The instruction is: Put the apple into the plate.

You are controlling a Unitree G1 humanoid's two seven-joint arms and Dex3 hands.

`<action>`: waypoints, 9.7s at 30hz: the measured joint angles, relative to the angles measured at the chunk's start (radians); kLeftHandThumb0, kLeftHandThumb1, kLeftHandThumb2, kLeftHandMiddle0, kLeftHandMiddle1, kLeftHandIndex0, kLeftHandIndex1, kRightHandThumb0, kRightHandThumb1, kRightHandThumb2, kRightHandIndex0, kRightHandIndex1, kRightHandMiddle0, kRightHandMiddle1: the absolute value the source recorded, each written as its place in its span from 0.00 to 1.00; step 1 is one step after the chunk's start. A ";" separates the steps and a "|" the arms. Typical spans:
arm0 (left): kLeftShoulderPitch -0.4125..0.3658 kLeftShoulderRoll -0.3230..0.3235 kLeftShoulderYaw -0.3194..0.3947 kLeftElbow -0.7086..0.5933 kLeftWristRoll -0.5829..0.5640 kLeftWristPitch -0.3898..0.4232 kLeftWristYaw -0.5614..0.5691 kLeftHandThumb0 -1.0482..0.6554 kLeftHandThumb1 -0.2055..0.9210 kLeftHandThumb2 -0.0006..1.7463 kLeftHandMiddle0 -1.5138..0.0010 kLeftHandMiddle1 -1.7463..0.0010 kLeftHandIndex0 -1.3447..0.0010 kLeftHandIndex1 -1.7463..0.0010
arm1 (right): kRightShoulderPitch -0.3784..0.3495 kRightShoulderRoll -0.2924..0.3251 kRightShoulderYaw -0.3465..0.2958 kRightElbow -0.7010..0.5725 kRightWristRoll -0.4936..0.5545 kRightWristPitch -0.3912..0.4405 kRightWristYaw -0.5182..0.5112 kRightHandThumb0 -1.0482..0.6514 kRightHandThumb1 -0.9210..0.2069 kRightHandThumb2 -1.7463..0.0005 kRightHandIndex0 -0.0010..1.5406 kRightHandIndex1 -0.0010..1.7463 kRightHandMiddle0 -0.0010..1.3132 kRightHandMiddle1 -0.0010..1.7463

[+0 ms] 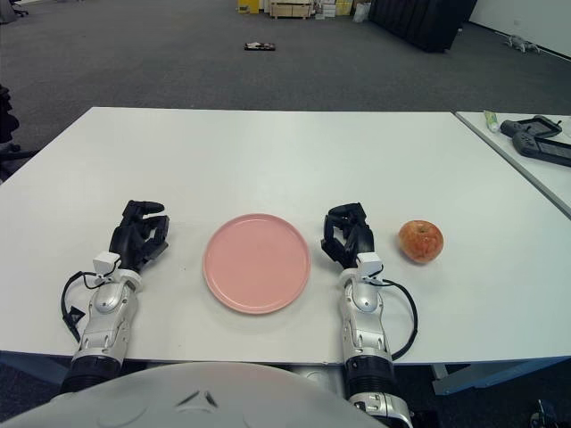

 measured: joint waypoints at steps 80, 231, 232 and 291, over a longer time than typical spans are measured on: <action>-0.020 -0.012 0.017 0.043 -0.022 -0.043 -0.008 0.62 0.72 0.52 0.68 0.14 0.79 0.00 | 0.072 -0.169 0.032 -0.225 -1.006 0.394 -1.083 0.00 0.27 0.72 0.00 0.00 0.00 0.00; -0.006 -0.022 0.012 0.016 -0.017 -0.016 0.023 0.61 0.78 0.45 0.68 0.19 0.80 0.00 | -0.514 -0.267 -0.018 0.424 -0.544 0.799 -0.685 0.22 0.51 0.44 0.00 0.29 0.00 0.48; -0.006 -0.022 0.012 0.016 -0.017 -0.016 0.023 0.61 0.78 0.45 0.68 0.19 0.80 0.00 | -0.520 -0.268 -0.017 0.436 -0.541 0.792 -0.686 0.22 0.51 0.44 0.00 0.29 0.00 0.48; 0.013 -0.014 0.032 -0.002 -0.019 -0.008 0.013 0.61 0.79 0.43 0.67 0.21 0.81 0.00 | -0.635 -0.304 -0.011 0.679 -0.370 0.630 -0.778 0.61 0.64 0.27 0.38 1.00 0.69 0.67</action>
